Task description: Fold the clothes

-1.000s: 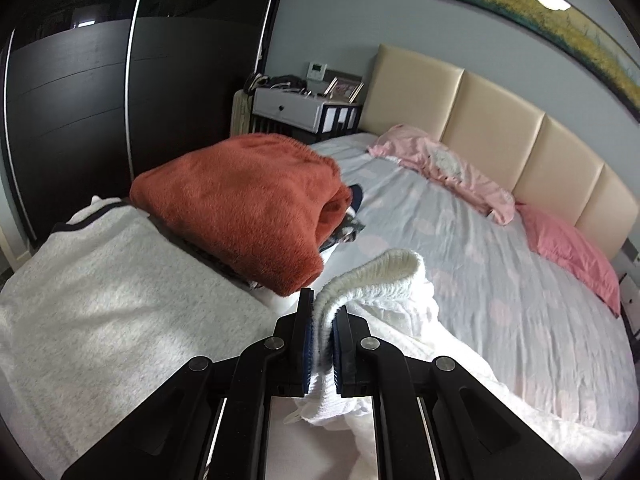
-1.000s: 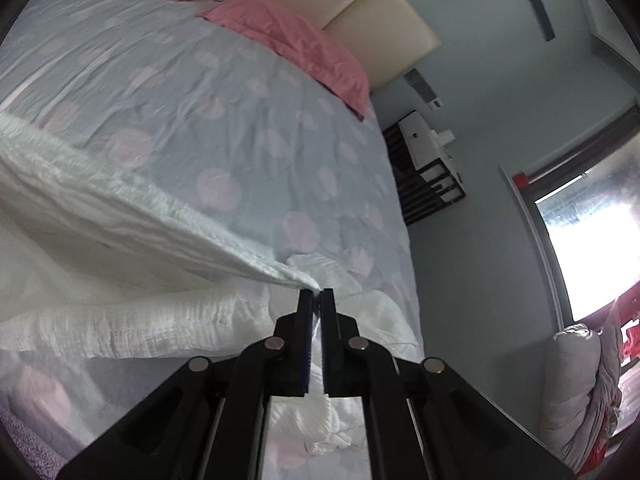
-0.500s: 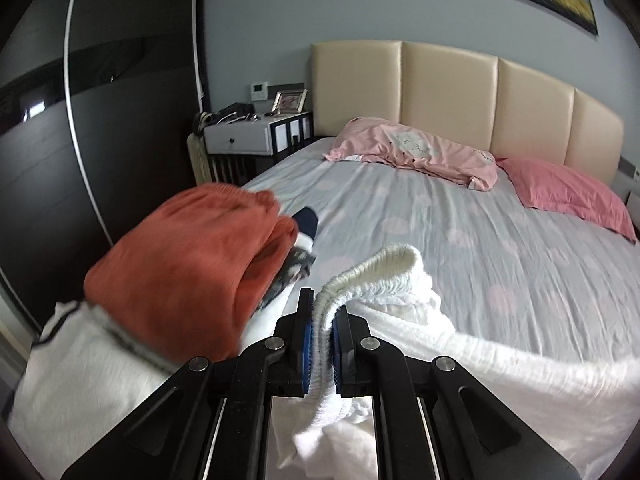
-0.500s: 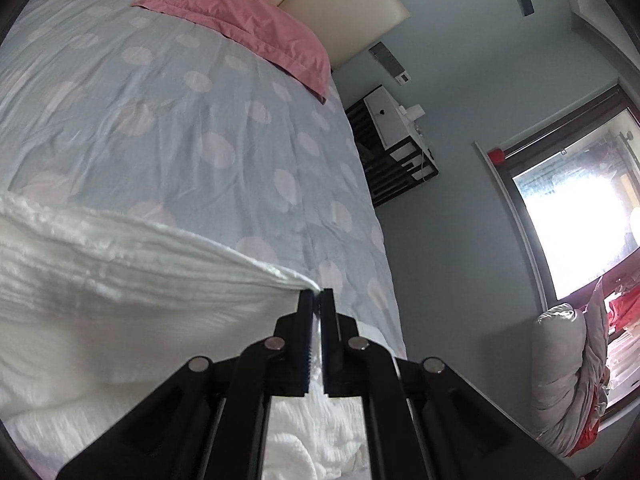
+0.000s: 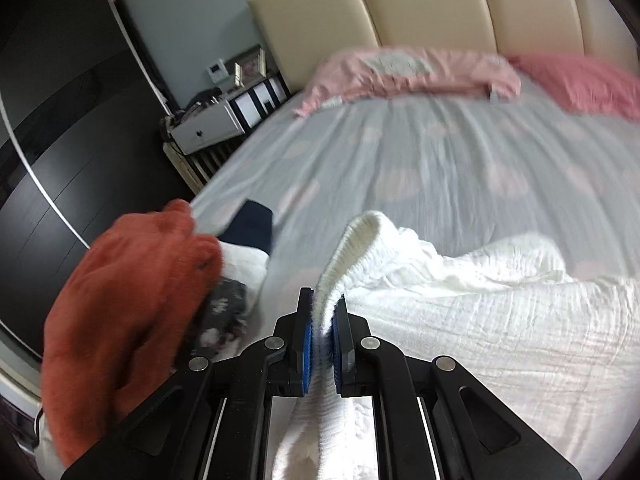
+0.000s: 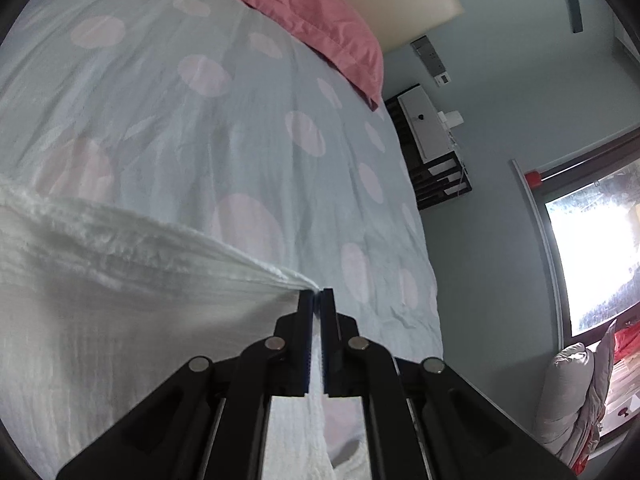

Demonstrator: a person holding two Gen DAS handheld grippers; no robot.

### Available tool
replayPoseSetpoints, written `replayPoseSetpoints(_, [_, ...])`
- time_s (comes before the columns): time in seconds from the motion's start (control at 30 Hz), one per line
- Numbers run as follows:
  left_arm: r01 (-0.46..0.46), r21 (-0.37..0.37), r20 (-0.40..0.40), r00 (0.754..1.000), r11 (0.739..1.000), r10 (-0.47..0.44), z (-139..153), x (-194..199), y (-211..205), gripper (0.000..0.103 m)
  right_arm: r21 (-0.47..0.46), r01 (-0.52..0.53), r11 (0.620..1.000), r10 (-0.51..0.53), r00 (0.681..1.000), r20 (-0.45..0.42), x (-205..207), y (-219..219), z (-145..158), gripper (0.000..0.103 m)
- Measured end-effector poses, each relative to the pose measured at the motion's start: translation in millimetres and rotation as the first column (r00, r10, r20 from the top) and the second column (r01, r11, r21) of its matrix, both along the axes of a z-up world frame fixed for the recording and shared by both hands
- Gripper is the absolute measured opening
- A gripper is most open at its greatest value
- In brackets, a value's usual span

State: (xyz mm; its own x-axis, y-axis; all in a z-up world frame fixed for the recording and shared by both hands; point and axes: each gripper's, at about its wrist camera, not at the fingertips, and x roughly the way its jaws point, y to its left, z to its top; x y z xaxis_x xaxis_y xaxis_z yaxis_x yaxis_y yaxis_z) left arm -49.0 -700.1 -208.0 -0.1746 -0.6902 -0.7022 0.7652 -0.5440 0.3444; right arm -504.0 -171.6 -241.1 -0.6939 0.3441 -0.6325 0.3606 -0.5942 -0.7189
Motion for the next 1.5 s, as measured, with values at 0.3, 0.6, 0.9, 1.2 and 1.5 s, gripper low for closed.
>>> replayPoseSetpoints(0.3, [0.041,0.114,0.155,0.986,0.993,-0.058,-41.0,-14.7,-2.8,0.047,-0.141,0.079,0.987,-0.052,0.981,0.185,-11.0,9.3,-14.5,0.024])
replayPoseSetpoints(0.6, [0.080,0.090,-0.039,0.996,0.993,-0.076,44.1,44.9,70.3,0.067,-0.258,0.142,0.956,-0.083,0.971,0.226,34.5,59.4,65.2,0.028])
replayPoseSetpoints(0.9, [0.127,0.197,-0.126,0.987,0.972,-0.104,47.5,108.3,169.3,0.067,-0.326,0.264,0.908,-0.129,0.915,0.383,134.4,155.5,74.0,0.028])
replayPoseSetpoints(1.2, [0.005,0.232,-0.111,0.994,0.973,0.021,29.1,178.5,171.5,0.067,-0.493,0.455,0.741,-0.163,0.835,0.526,189.2,230.6,34.3,0.027])
replayPoseSetpoints(1.5, [-0.112,0.387,-0.207,0.957,0.915,0.204,20.2,221.4,152.8,0.067,-0.534,0.544,0.648,-0.199,0.797,0.571,192.2,241.7,1.2,0.027])
